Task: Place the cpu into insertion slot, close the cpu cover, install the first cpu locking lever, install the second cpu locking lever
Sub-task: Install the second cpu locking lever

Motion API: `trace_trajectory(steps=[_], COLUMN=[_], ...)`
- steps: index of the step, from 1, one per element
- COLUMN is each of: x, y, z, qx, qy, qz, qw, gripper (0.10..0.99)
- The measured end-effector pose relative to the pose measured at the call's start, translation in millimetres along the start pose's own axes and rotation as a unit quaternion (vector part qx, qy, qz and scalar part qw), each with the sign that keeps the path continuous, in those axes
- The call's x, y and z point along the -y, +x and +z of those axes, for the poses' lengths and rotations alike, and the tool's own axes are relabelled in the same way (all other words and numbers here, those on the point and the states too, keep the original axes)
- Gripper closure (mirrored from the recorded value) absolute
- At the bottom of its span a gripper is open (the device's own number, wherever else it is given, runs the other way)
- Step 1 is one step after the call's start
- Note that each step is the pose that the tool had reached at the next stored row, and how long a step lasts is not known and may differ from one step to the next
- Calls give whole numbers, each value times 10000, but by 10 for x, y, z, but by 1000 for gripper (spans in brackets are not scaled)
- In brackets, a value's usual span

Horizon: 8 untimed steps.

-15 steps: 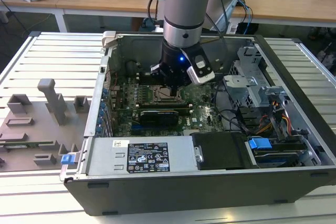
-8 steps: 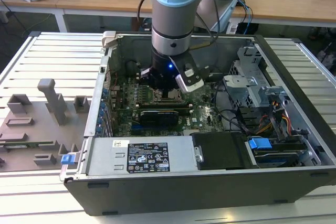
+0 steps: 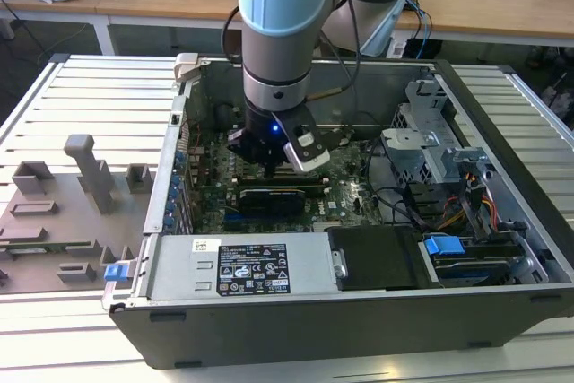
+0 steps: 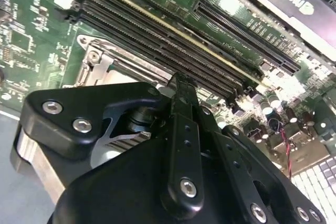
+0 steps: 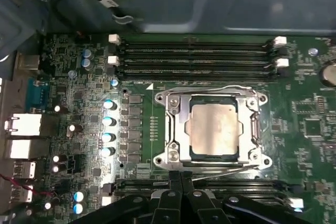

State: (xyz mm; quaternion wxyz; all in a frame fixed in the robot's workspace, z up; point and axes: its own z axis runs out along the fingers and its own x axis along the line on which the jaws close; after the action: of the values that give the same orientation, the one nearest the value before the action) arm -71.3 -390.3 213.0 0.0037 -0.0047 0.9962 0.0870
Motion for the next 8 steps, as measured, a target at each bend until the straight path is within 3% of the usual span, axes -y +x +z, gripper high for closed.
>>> trace_trajectory(steps=[7,8], x=[14,14], y=[55,79], z=[76,80], qx=[-49,-54], qy=[-127,-168], qz=[-281,-318], qw=[9995,9993], gripper=[980,980])
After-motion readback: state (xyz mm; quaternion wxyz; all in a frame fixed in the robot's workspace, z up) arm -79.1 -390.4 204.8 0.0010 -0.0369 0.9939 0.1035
